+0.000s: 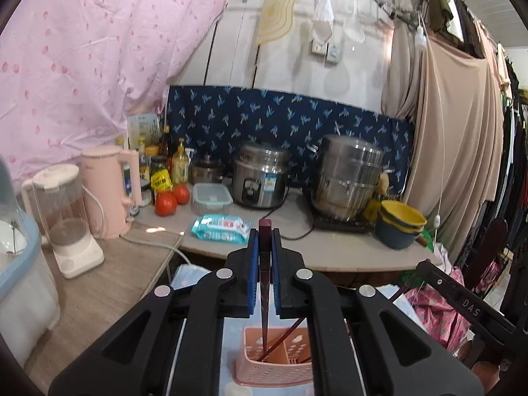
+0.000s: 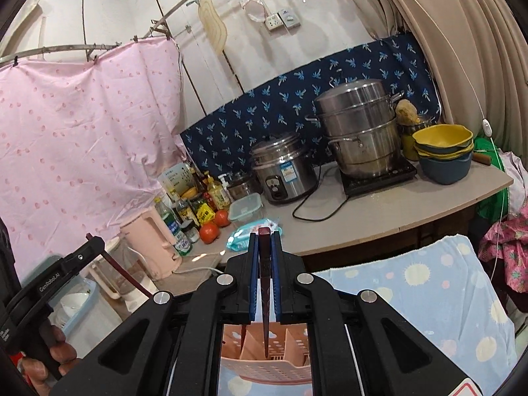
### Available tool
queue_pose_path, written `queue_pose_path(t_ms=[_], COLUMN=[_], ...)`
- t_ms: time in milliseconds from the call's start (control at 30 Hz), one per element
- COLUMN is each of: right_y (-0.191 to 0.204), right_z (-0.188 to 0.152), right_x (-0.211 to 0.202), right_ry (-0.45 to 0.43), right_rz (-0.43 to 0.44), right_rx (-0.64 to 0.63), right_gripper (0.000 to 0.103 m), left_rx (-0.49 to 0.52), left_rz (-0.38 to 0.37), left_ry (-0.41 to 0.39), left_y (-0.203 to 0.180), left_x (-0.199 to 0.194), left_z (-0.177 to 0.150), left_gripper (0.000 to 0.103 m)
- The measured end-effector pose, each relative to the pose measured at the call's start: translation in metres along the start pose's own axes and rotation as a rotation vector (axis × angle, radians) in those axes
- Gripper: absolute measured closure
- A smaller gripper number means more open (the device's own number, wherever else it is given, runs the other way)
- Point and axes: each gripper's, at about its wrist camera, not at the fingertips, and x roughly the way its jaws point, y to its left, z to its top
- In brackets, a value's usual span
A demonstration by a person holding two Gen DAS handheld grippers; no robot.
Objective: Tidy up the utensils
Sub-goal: 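Lift both dark red chopsticks and insert them into the pink basket, opening both tools, then withdraw both tools from the basket back over the remaining utensils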
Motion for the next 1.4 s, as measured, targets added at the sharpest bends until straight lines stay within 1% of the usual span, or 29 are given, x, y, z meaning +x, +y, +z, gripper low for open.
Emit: queue_pose_path(t_ms=[167, 333, 367, 400, 433, 467, 500, 533, 700, 900, 1000, 1133, 1300, 1400], right_y=[-0.012, -0.016, -0.017, -0.017, -0.018, -0.019, -0.021, -0.022, -0.021, -0.017, -0.016, -0.018, -0.021, -0.024], right_z=[-0.028, -0.043, -0.045, -0.046, -0.047, -0.048, -0.048, -0.048, -0.050, -0.070, -0.087, -0.113, -0.152, -0.176], right_x=[0.026, 0.034, 0.034, 0.032, 0.030, 0.028, 0.024, 0.020, 0.001, -0.027, -0.043, -0.063, -0.088, -0.102], right_ry=[0.089, 0.125, 0.125, 0.118, 0.112, 0.104, 0.093, 0.086, 0.081, 0.111, 0.133, 0.175, 0.235, 0.276], right_rz=[-0.015, -0.022, -0.027, -0.033, -0.047, -0.053, -0.056, -0.058, -0.064, -0.066, -0.071, -0.076, -0.113, -0.137], right_rx=[0.017, 0.015, 0.014, 0.015, 0.016, 0.021, 0.028, 0.031, 0.010, -0.019, -0.033, -0.036, -0.075, -0.089], right_gripper=[0.096, 0.096, 0.092, 0.089, 0.077, 0.064, 0.061, 0.060, 0.060, 0.060, 0.060, 0.060, 0.060, 0.060], left_rx=[-0.013, -0.015, -0.020, -0.026, -0.031, -0.037, -0.048, -0.059, -0.071, -0.059, -0.030, -0.027, -0.042, -0.038], left_rz=[0.007, 0.013, 0.016, 0.019, 0.028, 0.038, 0.047, 0.049, 0.059, 0.070, 0.084, 0.076, 0.071, 0.085], left_ry=[0.073, 0.108, 0.112, 0.115, 0.116, 0.117, 0.118, 0.114, 0.124, 0.151, 0.175, 0.214, 0.294, 0.333], left_y=[0.007, 0.010, 0.010, 0.012, 0.013, 0.013, 0.015, 0.017, 0.020, 0.020, 0.016, 0.016, 0.018, 0.019], left_x=[0.020, 0.027, 0.027, 0.027, 0.027, 0.026, 0.024, 0.022, 0.007, -0.017, -0.031, -0.051, -0.070, -0.079], left_z=[-0.026, -0.040, -0.042, -0.043, -0.044, -0.044, -0.046, -0.046, -0.053, -0.073, -0.089, -0.117, -0.158, -0.183], left_gripper=[0.096, 0.096, 0.095, 0.092, 0.088, 0.076, 0.065, 0.063, 0.063, 0.061, 0.060, 0.059, 0.059, 0.059])
